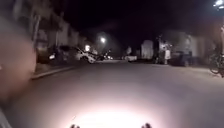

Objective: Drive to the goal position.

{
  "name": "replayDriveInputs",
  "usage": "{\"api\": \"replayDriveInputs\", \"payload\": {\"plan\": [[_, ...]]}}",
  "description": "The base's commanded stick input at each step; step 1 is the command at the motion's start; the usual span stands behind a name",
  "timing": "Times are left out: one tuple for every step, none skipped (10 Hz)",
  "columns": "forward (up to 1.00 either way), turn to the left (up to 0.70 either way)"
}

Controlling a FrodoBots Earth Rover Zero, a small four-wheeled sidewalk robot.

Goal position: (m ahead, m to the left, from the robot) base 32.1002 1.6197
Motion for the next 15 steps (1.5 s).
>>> {"api": "replayDriveInputs", "payload": {"plan": [[0.85,0.0],[0.85,0.0],[0.85,0.0],[0.85,0.0],[0.85,0.0],[0.85,0.0],[0.85,0.0],[0.85,0.0],[0.85,0.0],[0.85,0.0],[0.85,0.0],[0.85,0.0],[0.85,0.0],[0.85,0.0],[0.85,0.0]]}}
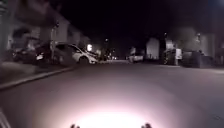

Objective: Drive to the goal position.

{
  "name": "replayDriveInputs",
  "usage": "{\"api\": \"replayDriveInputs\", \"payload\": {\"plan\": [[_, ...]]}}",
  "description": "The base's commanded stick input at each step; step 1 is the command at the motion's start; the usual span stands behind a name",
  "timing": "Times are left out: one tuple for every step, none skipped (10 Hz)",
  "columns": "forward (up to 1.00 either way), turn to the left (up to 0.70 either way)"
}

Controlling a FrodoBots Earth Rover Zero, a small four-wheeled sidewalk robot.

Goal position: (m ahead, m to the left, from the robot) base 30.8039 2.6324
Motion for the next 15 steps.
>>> {"api": "replayDriveInputs", "payload": {"plan": [[0.85,-0.01],[0.85,-0.12],[0.85,-0.23],[0.85,-0.32],[0.85,-0.2],[0.85,-0.01],[0.85,0.0],[0.85,0.0],[0.85,0.0],[0.85,0.0],[0.85,0.0],[0.85,0.0],[0.85,0.0],[0.85,0.0],[0.85,0.0]]}}
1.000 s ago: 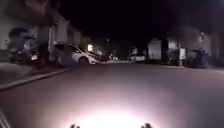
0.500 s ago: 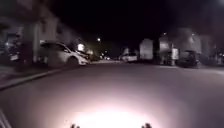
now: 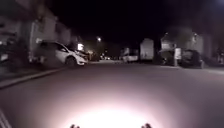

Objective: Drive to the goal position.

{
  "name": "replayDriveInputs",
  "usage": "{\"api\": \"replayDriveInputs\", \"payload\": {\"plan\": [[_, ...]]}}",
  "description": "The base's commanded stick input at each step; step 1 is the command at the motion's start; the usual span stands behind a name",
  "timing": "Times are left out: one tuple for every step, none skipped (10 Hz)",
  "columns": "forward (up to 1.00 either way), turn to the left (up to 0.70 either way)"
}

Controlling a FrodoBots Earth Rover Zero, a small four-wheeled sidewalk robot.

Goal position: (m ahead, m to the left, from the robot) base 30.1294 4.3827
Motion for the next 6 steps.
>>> {"api": "replayDriveInputs", "payload": {"plan": [[0.85,0.0],[0.85,0.0],[0.85,0.0],[0.85,0.0],[0.85,0.0],[0.85,0.0]]}}
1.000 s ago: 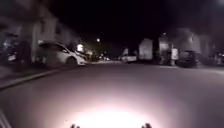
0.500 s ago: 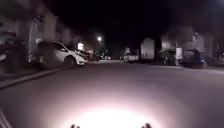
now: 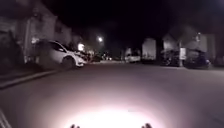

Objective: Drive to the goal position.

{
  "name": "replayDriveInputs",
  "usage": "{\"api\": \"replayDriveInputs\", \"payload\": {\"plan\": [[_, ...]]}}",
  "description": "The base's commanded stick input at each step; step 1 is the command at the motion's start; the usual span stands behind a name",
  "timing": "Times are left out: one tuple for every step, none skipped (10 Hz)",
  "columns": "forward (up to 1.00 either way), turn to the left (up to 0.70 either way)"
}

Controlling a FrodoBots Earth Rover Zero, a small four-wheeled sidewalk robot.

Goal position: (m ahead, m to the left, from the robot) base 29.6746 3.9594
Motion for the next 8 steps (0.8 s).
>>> {"api": "replayDriveInputs", "payload": {"plan": [[0.85,0.0],[0.85,0.0],[0.85,-0.21],[0.85,-0.31],[0.85,-0.25],[0.85,-0.19],[0.85,-0.13],[0.85,-0.06]]}}
